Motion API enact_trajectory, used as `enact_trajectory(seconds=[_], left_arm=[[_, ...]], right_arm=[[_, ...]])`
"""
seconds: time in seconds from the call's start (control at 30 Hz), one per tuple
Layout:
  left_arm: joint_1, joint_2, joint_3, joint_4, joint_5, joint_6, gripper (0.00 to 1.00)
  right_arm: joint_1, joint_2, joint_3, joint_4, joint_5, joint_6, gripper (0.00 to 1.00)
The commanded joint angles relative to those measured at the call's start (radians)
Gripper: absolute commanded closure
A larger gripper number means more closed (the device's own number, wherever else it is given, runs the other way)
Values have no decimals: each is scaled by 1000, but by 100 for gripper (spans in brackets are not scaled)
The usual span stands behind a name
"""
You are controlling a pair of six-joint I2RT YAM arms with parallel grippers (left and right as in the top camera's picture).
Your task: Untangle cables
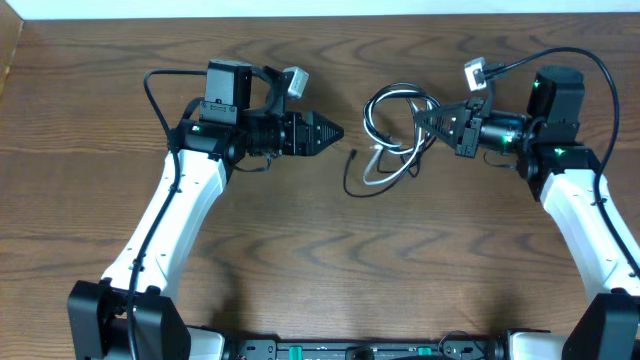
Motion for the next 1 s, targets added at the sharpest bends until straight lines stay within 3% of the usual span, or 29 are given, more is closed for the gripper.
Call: enact_trajectory(seconds=[0.0,0.4,0.6,0.77,0.97], left_arm=[[5,-17,22,-3,25,-42,31],[4,65,22,-51,-8,-117,32],[4,99,22,-39,3,-127,40],[4,99,22,41,40,-130,41],[-23,129,22,172,39,-219,41]], right_arm=[[27,-16,8,4,-44,0,99],[137,-16,8,-12,93,28,99],[151,-16,8,-35,102,27,99],[151,-16,8,-39,105,24,99],[169,-16,8,-42,127,24,99]])
